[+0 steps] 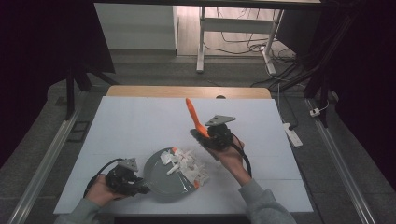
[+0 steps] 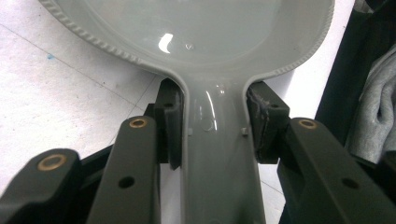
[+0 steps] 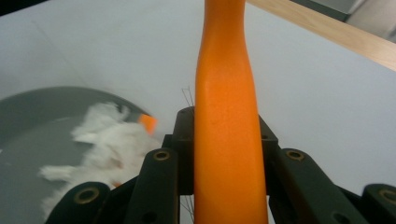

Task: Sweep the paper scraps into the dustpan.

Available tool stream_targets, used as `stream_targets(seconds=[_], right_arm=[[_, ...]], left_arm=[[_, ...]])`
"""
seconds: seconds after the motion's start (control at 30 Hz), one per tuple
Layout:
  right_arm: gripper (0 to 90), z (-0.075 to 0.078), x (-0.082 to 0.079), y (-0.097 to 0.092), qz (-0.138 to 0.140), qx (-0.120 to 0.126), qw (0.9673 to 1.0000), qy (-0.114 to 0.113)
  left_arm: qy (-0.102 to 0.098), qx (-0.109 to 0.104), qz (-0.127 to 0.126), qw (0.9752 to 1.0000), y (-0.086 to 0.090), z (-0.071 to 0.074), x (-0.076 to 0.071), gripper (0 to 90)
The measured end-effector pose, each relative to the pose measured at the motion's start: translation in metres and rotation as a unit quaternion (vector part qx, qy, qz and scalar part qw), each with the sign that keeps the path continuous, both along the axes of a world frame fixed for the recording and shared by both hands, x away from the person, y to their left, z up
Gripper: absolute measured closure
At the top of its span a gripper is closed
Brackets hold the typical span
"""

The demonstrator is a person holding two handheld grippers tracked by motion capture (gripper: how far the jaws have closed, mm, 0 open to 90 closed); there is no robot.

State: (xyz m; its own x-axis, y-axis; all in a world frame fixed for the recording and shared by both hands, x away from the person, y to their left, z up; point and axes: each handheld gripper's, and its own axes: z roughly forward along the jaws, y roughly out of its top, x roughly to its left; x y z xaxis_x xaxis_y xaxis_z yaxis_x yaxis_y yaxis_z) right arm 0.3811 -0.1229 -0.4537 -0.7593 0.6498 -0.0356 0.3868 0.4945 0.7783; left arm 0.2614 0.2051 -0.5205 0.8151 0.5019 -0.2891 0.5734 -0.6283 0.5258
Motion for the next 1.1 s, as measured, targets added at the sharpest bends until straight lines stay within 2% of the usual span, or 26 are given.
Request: stream_targets(seconds=[0.1, 0.17, 0.2, 0.37, 0.5, 0.7, 0.83, 1.1], right_arm=[[70.8, -0.003, -0.001, -0.02, -0.028, -0.024, 0.9993, -0.004], [70.8, -0.006, -0.001, -0.034, -0.045, -0.023, 0.9987, 0.004], [70.8, -0.008, 0.0, -0.045, -0.063, -0.023, 0.9977, 0.006], [70.8, -0.011, 0.002, -0.056, -0.08, -0.016, 0.9965, 0.015], [70.8, -0.018, 0.003, -0.052, -0.08, -0.03, 0.9961, 0.021], [70.8, -0.026, 0.006, -0.045, -0.073, -0.032, 0.9963, 0.032], [70.8, -0.032, 0.007, -0.038, -0.054, -0.013, 0.9965, 0.063], [70.8, -0.04, 0.0, -0.016, -0.027, -0.029, 0.997, 0.066]], left_arm=[[-0.002, 0.0, 0.001, 1.0, -0.001, 0.0, -0.001, 60.9], [-0.001, 0.0, 0.002, 1.0, -0.001, 0.001, -0.001, 60.9], [-0.002, -0.001, 0.002, 1.0, -0.001, 0.001, -0.001, 60.9], [-0.002, -0.001, 0.002, 1.0, -0.001, 0.001, -0.001, 60.9], [-0.003, 0.0, 0.002, 1.0, -0.001, 0.001, -0.001, 60.9], [-0.005, 0.0, 0.002, 1.0, -0.001, 0.002, -0.001, 60.9], [-0.007, 0.0, 0.004, 1.0, -0.002, 0.002, -0.002, 60.9], [-0.007, 0.0, 0.003, 1.0, -0.003, 0.002, -0.002, 60.9]])
